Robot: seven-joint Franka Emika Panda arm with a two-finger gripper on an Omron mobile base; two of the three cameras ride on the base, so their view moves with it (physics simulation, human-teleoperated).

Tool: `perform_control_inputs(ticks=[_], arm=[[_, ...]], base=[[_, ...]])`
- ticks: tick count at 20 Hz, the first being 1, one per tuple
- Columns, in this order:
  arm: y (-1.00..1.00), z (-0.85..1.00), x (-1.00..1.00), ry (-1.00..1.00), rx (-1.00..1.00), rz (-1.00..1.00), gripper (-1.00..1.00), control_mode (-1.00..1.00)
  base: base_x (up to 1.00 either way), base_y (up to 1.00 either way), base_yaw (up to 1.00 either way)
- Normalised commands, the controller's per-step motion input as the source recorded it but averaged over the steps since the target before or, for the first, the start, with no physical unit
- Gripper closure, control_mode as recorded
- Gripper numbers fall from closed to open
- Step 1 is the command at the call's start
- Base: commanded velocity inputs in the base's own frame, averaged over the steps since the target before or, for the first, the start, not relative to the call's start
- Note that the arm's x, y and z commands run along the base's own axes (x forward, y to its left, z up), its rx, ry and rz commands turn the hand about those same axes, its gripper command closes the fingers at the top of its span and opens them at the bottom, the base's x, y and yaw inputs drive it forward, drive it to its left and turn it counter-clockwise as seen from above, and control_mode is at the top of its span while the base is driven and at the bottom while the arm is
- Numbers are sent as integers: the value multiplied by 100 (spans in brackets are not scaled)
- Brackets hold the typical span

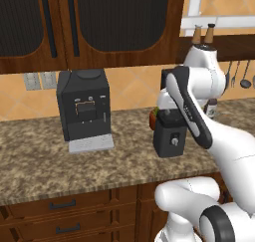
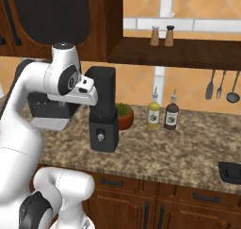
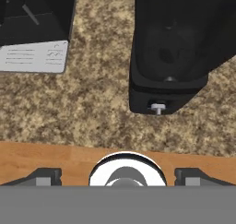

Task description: Close the lid blender by securely placing the lid on top.

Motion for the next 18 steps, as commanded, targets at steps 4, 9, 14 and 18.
perform_control_inputs(ticks=[4, 9, 14, 18], arm=[[0, 0, -46, 0, 0, 0, -100, -100], [0, 0, -20, 0, 0, 0, -100, -100], [0, 0, -3, 0, 0, 0, -100, 100], [0, 0, 0, 0, 0, 0, -100, 100]], base=[[0, 0, 0], [0, 0, 0], [-38, 0, 0], [-69, -7, 0]])
